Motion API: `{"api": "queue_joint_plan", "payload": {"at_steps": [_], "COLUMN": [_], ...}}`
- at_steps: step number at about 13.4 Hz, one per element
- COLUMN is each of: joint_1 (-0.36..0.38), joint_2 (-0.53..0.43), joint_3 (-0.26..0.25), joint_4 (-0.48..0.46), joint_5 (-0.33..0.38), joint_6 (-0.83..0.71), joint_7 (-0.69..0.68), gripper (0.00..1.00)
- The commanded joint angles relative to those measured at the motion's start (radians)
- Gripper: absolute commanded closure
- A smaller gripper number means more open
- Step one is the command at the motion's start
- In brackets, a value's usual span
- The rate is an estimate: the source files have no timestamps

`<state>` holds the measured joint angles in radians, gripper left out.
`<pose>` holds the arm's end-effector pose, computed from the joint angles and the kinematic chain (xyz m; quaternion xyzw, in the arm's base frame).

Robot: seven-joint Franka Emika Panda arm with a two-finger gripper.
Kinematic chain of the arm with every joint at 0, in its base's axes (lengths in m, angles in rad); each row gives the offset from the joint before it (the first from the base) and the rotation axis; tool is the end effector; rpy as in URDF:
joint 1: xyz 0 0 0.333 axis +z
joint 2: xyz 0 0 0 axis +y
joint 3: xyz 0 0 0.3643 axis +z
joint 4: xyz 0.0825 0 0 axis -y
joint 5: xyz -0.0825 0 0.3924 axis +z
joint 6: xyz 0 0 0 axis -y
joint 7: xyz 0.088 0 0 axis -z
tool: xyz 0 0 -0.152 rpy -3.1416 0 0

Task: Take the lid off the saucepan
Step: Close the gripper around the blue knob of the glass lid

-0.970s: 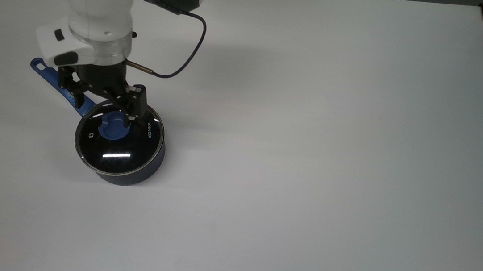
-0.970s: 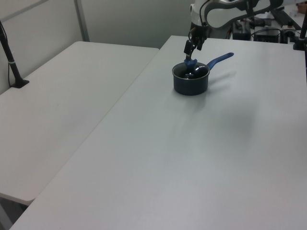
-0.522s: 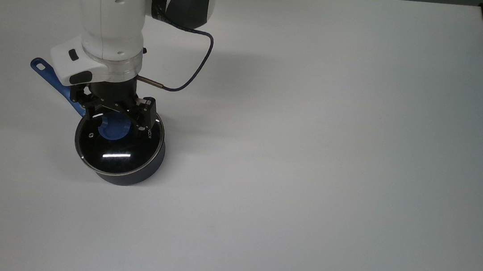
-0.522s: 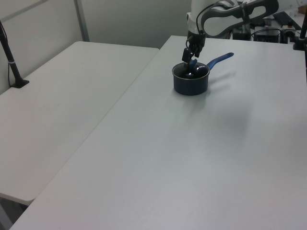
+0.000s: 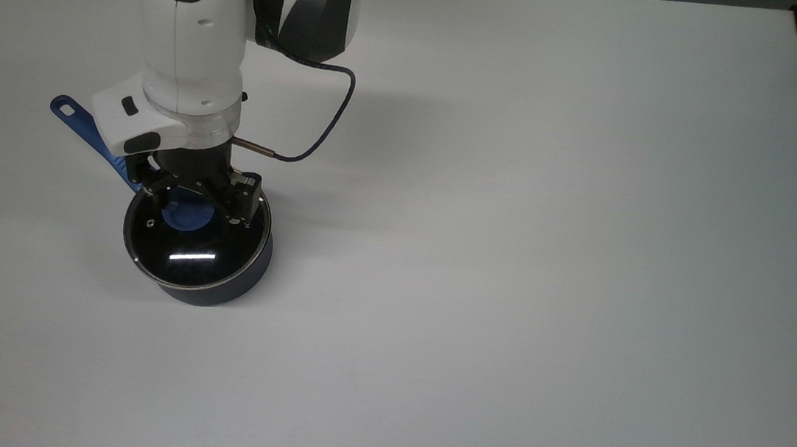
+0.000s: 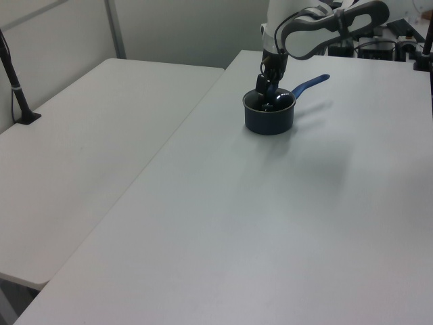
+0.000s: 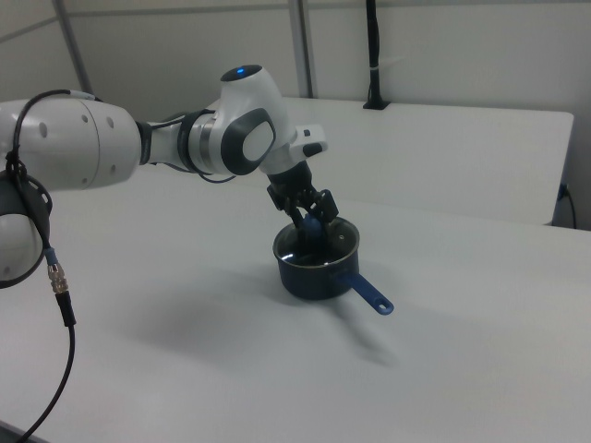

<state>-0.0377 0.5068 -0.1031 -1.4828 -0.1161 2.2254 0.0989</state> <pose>0.7553 -0.1015 0.4025 0.9870 -0.0796 0.1167 0.0763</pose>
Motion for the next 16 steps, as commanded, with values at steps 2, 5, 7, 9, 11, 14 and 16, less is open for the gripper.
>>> {"api": "queue_joint_plan", "payload": {"at_steps": [2,5,7,9,11,14,16], "joint_1": [-0.007,-0.007,-0.007,-0.007,-0.005,-0.004,-0.002], "joint_2": [0.002,-0.002,-0.002,-0.005,-0.007,-0.005,-0.005], "joint_3": [0.002,0.0,0.0,0.002,0.002,0.002,0.002], "joint_4": [0.036,0.035,0.035,0.035,0.035,0.035,0.033], "joint_5": [0.0,-0.005,-0.017,-0.016,-0.016,-0.013,-0.014], "joint_6": [0.016,0.016,0.014,0.007,0.003,0.0,-0.001], "joint_7": [-0.016,-0.024,-0.03,-0.038,-0.054,-0.088,-0.102], "gripper": [0.22,0.31,0.31,0.29,0.25,0.25,0.25]}}
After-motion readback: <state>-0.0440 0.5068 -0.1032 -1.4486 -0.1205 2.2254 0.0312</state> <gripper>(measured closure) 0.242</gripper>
